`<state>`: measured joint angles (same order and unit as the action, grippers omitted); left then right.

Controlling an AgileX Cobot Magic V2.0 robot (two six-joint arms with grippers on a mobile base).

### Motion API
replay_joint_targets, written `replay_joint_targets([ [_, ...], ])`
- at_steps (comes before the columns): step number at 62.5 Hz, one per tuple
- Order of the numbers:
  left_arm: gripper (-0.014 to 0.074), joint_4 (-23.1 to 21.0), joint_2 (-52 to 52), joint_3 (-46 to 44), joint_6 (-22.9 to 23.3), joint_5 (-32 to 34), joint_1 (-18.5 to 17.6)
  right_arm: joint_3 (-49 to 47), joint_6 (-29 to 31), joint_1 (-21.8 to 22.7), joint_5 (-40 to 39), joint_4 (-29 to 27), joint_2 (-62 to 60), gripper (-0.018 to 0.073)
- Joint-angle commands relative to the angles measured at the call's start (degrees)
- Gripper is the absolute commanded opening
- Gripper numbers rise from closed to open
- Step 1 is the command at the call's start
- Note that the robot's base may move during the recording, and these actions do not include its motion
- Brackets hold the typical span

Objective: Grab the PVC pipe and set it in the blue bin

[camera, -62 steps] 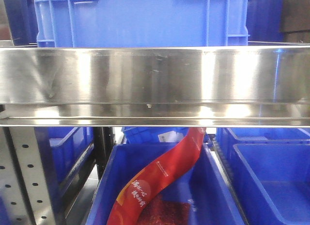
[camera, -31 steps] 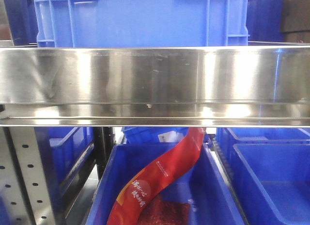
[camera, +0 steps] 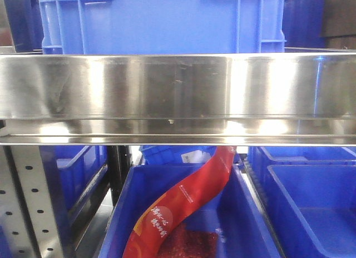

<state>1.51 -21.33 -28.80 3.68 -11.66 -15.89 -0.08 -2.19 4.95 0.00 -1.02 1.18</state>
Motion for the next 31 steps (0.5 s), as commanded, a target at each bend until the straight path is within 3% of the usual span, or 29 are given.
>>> replay_joint_targets([
  [1, -0.0111, 0.4, 3.4, 6.8, -0.2, 2.9, 2.6, 0.1, 0.3, 0.3, -0.8, -0.3, -0.3, -0.0162],
  [9, -0.0111, 0.2, 8.7, 19.9, -0.2, 15.0, 6.6, 0.1, 0.3, 0.3, -0.8, -0.3, -0.3, -0.0162],
  [13, -0.0111, 0.2, 11.3, 24.6, -0.2, 17.8, 8.3, 0.1, 0.3, 0.3, -0.8, -0.3, -0.3, -0.0162],
  [21, -0.0111, 0.2, 16.5, 28.8, -0.2, 18.5, 10.5, 0.1, 0.3, 0.3, -0.8, -0.3, -0.3, -0.0162],
  [25, -0.0111, 0.2, 19.5, 28.8, -0.2, 13.4, 10.9, 0.1, 0.3, 0.3, -0.8, -0.3, -0.3, -0.0162],
  [31, -0.0111, 0.2, 21.3, 28.8, -0.2, 11.7, 11.3, 0.1, 0.3, 0.3, -0.8, -0.3, -0.3, -0.0162],
])
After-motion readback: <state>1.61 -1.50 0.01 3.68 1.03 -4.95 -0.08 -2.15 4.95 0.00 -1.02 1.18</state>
